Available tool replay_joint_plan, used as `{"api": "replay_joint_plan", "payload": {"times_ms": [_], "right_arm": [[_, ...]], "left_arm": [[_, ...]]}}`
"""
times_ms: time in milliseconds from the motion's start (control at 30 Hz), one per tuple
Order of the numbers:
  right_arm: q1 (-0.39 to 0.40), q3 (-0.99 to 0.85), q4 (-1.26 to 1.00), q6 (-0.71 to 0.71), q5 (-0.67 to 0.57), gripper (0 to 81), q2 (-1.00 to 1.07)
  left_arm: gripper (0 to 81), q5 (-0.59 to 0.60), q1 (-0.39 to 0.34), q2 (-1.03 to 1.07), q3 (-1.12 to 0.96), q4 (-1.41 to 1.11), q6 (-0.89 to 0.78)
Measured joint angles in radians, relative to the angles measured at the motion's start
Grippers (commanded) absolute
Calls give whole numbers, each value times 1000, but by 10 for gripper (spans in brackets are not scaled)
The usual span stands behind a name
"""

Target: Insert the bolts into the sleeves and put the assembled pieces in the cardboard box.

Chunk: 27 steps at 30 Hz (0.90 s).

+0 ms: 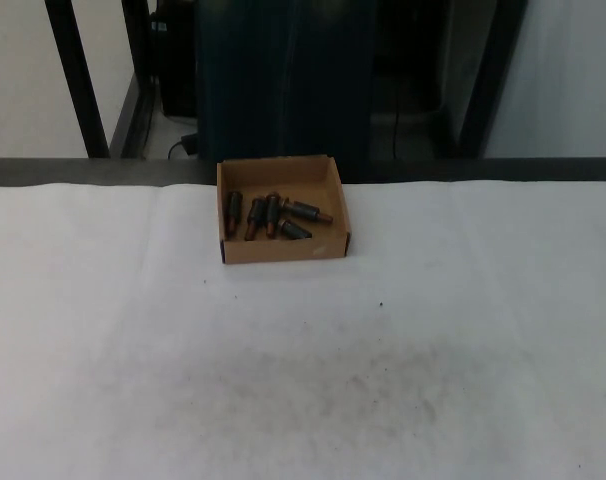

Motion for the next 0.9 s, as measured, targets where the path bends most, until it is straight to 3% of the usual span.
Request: {"api": "replay_joint_plan", "payload": {"times_ms": [67, 200, 333, 600, 900], "right_arm": [[-49, 6, -16, 88, -79, 504, 0], [-63, 60, -28, 103, -153, 504, 0], [-69, 121, -52, 66, -164, 504, -17], [-94, 298, -89, -46, -164, 504, -216], [-94, 470, -90, -149, -120, 504, -296]], "left_arm": [[5, 83, 99, -115, 103, -3, -61], [8, 207, 239, -355, 341, -73, -159], [8, 272, 288, -527, 510, -134, -198], [8, 288, 299, -811, 803, -242, -230], [8, 288, 296, -813, 1054, -387, -121]]}}
